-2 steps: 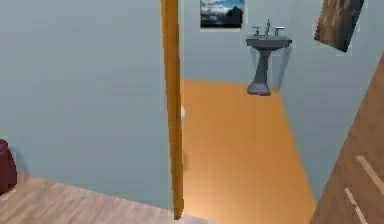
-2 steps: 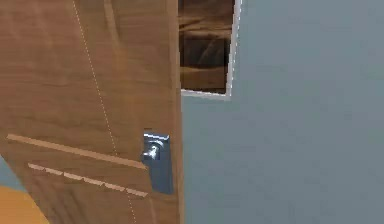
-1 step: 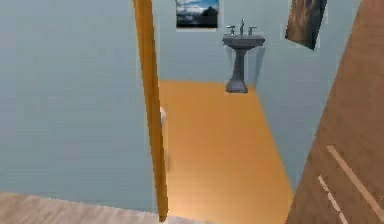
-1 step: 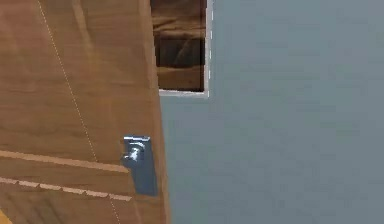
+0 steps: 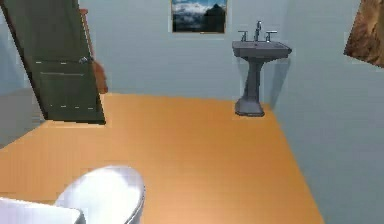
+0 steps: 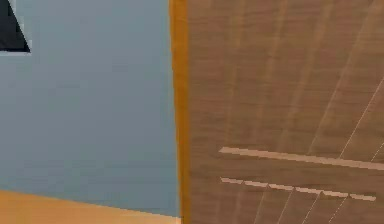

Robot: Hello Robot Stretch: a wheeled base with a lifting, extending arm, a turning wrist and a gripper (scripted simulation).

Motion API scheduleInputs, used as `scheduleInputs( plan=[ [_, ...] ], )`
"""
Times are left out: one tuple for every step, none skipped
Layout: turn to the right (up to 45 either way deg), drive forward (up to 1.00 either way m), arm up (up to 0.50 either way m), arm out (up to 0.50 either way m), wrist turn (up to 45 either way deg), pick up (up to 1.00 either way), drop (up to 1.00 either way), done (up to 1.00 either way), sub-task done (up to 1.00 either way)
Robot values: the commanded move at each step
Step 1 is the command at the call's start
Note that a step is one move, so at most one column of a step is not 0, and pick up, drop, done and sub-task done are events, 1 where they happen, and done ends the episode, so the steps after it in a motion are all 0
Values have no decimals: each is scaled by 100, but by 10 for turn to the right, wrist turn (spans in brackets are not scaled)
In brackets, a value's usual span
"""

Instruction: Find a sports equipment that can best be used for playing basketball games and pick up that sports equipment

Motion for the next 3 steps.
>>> scheduleInputs(
  plan=[
    [90,0,0,0,0,0,0,0,0],
    [0,35,0,0,0,0,0,0,0],
    [30,0,0,0,0,0,0,0,0]
  ],
)
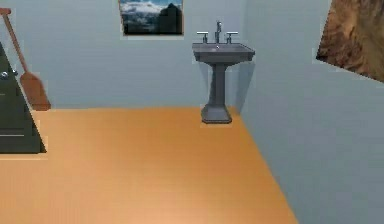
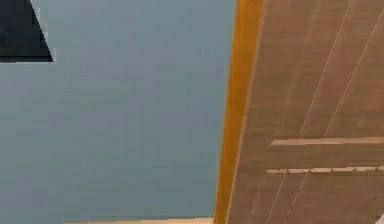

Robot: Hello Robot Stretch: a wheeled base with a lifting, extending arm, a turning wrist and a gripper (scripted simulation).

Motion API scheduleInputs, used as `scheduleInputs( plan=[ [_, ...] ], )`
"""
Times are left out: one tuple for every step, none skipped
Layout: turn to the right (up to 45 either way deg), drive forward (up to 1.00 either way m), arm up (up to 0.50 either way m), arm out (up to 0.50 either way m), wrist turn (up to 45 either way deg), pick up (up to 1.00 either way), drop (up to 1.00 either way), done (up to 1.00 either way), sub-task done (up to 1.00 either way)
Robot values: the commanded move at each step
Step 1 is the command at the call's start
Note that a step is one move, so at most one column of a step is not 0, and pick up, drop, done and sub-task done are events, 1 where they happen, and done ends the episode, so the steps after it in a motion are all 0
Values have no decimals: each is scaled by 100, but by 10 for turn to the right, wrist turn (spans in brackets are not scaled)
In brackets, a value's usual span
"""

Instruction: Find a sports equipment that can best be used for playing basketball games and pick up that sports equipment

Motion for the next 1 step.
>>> scheduleInputs(
  plan=[
    [0,75,0,0,0,0,0,0,0]
  ],
)
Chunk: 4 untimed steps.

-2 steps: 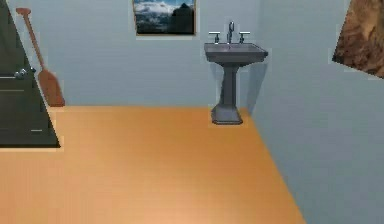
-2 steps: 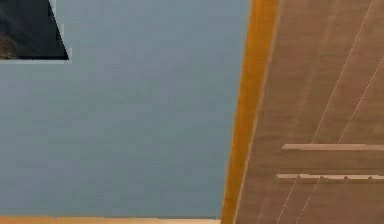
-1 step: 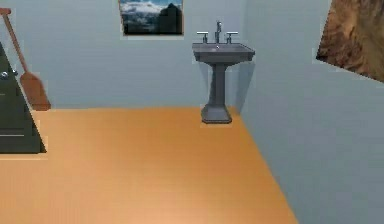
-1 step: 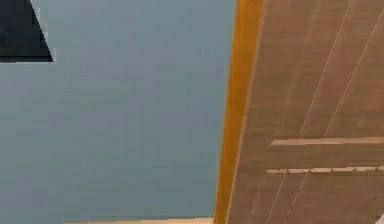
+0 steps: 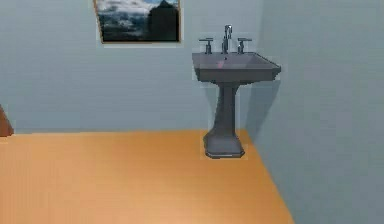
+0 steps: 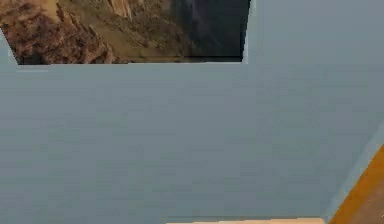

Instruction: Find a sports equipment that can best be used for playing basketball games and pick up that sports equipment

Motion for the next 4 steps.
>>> scheduleInputs(
  plan=[
    [-450,0,0,0,0,0,0,0,0],
    [0,55,0,0,0,0,0,0,0],
    [-450,0,0,0,0,0,0,0,0],
    [-90,0,0,0,0,0,0,0,0]
  ],
)
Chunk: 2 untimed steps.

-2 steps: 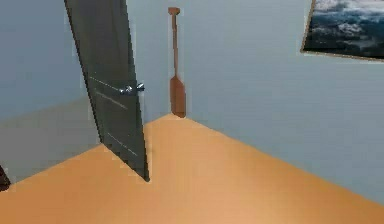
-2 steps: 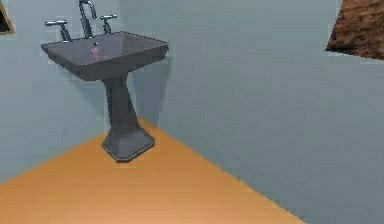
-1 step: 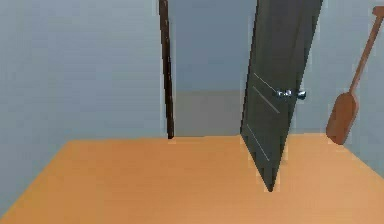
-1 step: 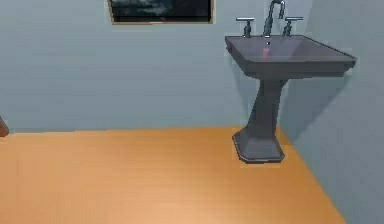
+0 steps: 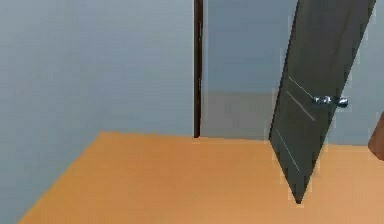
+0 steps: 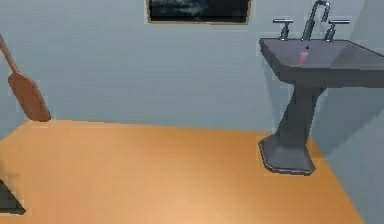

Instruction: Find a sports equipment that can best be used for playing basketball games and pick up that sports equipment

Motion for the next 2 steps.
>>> scheduleInputs(
  plan=[
    [0,15,0,0,0,0,0,0,0],
    [60,0,0,0,0,0,0,0,0]
  ],
)
